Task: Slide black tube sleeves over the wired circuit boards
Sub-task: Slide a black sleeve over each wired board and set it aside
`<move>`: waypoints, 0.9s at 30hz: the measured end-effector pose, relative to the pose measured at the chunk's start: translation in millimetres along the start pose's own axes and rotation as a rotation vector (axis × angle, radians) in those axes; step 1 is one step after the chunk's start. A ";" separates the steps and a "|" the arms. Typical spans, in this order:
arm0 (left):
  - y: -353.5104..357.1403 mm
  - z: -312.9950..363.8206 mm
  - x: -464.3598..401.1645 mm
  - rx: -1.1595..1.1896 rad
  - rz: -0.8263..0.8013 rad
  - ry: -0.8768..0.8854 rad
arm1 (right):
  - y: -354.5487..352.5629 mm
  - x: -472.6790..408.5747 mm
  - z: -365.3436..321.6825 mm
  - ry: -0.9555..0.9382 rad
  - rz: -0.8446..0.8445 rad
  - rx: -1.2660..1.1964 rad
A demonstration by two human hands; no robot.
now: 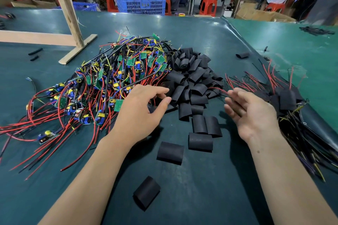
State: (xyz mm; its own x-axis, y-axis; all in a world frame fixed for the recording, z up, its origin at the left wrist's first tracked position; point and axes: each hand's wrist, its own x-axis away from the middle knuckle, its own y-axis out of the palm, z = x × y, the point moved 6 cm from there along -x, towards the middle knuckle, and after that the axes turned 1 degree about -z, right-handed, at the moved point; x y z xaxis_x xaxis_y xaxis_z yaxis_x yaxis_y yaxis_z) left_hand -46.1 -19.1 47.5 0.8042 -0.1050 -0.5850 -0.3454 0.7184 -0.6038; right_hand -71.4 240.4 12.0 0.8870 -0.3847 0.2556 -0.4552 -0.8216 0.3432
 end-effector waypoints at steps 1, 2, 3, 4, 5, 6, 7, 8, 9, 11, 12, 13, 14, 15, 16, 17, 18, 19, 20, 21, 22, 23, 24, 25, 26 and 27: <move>0.3 0.2 0.0 -0.003 -0.003 -0.002 | 1.2 -1.9 1.1 -0.024 -0.020 0.097; 0.7 -0.1 0.1 -0.005 -0.008 -0.011 | 2.0 -3.8 2.2 -0.054 -0.032 0.196; 1.2 -0.9 0.1 -0.006 -0.014 -0.023 | 2.0 -6.2 3.0 -0.087 -0.030 0.277; 1.8 -2.0 0.2 -0.010 -0.021 -0.036 | 1.2 -9.1 3.8 -0.113 -0.020 0.339; 2.5 -3.1 0.6 -0.014 -0.030 -0.046 | 0.1 -11.6 5.0 -0.129 -0.012 0.388; 3.3 -4.2 1.0 -0.021 -0.040 -0.055 | -1.0 -14.6 6.9 -0.137 -0.011 0.429; 4.1 -5.6 1.4 -0.029 -0.049 -0.061 | -1.8 -17.4 8.9 -0.142 -0.014 0.475; 5.2 -7.0 1.9 -0.039 -0.061 -0.068 | -2.5 -20.1 10.9 -0.150 -0.020 0.528; 6.3 -8.8 2.3 -0.054 -0.075 -0.075 | -3.0 -22.4 12.5 -0.159 -0.022 0.572; 8.7 -12.8 3.2 -0.098 -0.105 -0.087 | -4.7 -26.8 13.4 -0.167 -0.027 0.600; 10.0 -14.8 3.5 -0.122 -0.118 -0.088 | -6.7 -29.1 12.8 -0.166 -0.027 0.595; 11.0 -16.8 3.8 -0.141 -0.129 -0.091 | -9.3 -31.3 11.4 -0.165 -0.022 0.591; 11.7 -18.7 3.9 -0.154 -0.139 -0.096 | -12.8 -33.4 9.5 -0.167 -0.011 0.597; 12.2 -20.3 3.9 -0.164 -0.147 -0.101 | -16.3 -35.4 7.5 -0.171 0.005 0.609; 12.5 -21.6 4.0 -0.169 -0.154 -0.105 | -19.5 -37.2 6.0 -0.172 0.017 0.616; 12.8 -22.7 4.3 -0.170 -0.160 -0.109 | -22.0 -38.5 5.1 -0.169 0.024 0.615; 13.0 -23.2 4.5 -0.170 -0.165 -0.112 | -23.6 -39.6 4.8 -0.163 0.024 0.609; 13.2 -23.3 4.7 -0.170 -0.169 -0.113 | -24.5 -40.4 4.9 -0.158 0.022 0.604; 13.3 -22.9 4.8 -0.171 -0.171 -0.111 | -25.2 -41.1 5.0 -0.155 0.022 0.606; 13.4 -22.5 4.7 -0.174 -0.171 -0.110 | -25.6 -41.5 5.2 -0.154 0.024 0.610; 13.2 -22.7 4.6 -0.178 -0.168 -0.111 | -25.6 -41.8 5.9 -0.155 0.027 0.615; 12.7 -23.7 4.4 -0.186 -0.163 -0.115 | -25.1 -41.7 6.6 -0.163 0.026 0.627; 11.9 -25.1 4.1 -0.200 -0.157 -0.122 | -24.2 -41.5 7.4 -0.177 0.023 0.651; 11.3 -26.9 4.0 -0.218 -0.156 -0.131 | -22.6 -40.8 8.3 -0.195 0.016 0.686; 11.1 -28.9 4.0 -0.236 -0.161 -0.140 | -20.7 -39.8 9.2 -0.213 0.008 0.725; 11.3 -30.7 4.3 -0.250 -0.168 -0.150 | -19.2 -38.4 9.9 -0.228 -0.001 0.760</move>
State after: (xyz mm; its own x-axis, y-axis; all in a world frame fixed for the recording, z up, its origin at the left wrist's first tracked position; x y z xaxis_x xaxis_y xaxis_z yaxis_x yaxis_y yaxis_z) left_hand -61.3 -32.6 21.6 0.9159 -0.0922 -0.3907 -0.2947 0.5064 -0.8104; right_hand -96.0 266.7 -13.4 0.9187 -0.3933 0.0360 -0.3497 -0.8524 -0.3887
